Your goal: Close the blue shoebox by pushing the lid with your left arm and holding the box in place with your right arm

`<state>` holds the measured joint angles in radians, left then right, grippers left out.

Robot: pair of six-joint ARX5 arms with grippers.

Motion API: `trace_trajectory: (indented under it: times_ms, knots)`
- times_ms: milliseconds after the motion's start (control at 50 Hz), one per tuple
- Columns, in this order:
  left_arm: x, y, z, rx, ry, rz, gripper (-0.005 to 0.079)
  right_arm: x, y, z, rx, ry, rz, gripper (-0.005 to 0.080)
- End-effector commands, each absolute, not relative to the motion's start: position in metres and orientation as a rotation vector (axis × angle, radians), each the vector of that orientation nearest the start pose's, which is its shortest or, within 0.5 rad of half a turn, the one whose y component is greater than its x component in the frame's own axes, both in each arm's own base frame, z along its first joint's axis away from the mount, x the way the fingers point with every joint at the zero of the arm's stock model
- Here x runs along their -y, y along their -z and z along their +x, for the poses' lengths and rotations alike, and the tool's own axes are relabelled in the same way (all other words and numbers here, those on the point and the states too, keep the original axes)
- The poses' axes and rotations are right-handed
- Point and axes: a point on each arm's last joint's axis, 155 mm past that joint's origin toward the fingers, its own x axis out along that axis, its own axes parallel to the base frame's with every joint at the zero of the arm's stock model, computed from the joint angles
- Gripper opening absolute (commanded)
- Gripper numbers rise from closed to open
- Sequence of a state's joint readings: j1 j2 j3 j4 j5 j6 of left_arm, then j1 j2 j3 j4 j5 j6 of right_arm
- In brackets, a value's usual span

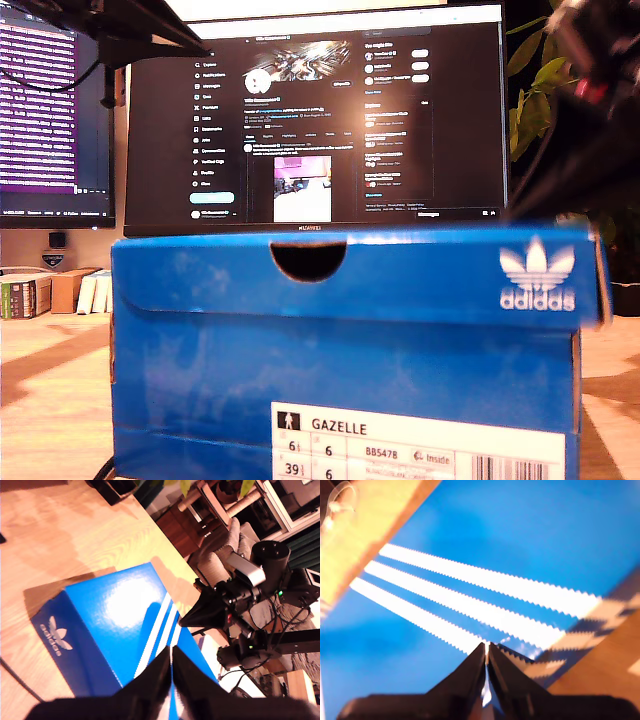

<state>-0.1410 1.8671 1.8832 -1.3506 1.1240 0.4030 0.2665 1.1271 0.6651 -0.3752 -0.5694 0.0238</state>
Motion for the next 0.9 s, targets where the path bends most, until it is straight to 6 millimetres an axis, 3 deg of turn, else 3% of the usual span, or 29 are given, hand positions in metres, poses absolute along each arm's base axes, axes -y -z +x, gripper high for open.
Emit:
trace_trajectory:
  times_ms: [0, 120, 260, 380, 560, 720, 880]
  knots:
    - [0.215, -0.287, 0.347, -0.936, 1.28, -0.305, -0.0019, -0.175, -0.122, 0.268, -0.833, -0.775, 0.12, -0.0013]
    - [0.21, -0.294, 0.346, -0.885, 1.256, -0.222, -0.0019, -0.154, -0.144, 0.287, -0.72, -0.675, 0.087, -0.0013]
    - [0.197, -0.317, 0.345, -0.786, 1.209, -0.146, -0.0019, -0.12, -0.185, 0.311, -0.533, -0.529, 0.06, -0.0013]
    - [0.174, -0.338, 0.347, -0.708, 1.118, -0.089, -0.0019, -0.084, -0.224, 0.32, -0.392, -0.401, 0.051, -0.0013]
    - [0.135, -0.372, 0.346, -0.586, 0.937, 0.009, -0.0019, -0.039, -0.295, 0.321, -0.172, -0.26, 0.029, -0.0013]
    - [0.107, -0.42, 0.337, -0.402, 0.832, 0.09, -0.0019, -0.008, -0.353, 0.316, -0.035, -0.152, -0.041, -0.0012]
    - [0.1, -0.462, 0.318, -0.259, 0.759, 0.147, -0.0019, -0.007, -0.404, 0.308, 0.072, -0.143, -0.07, -0.0012]
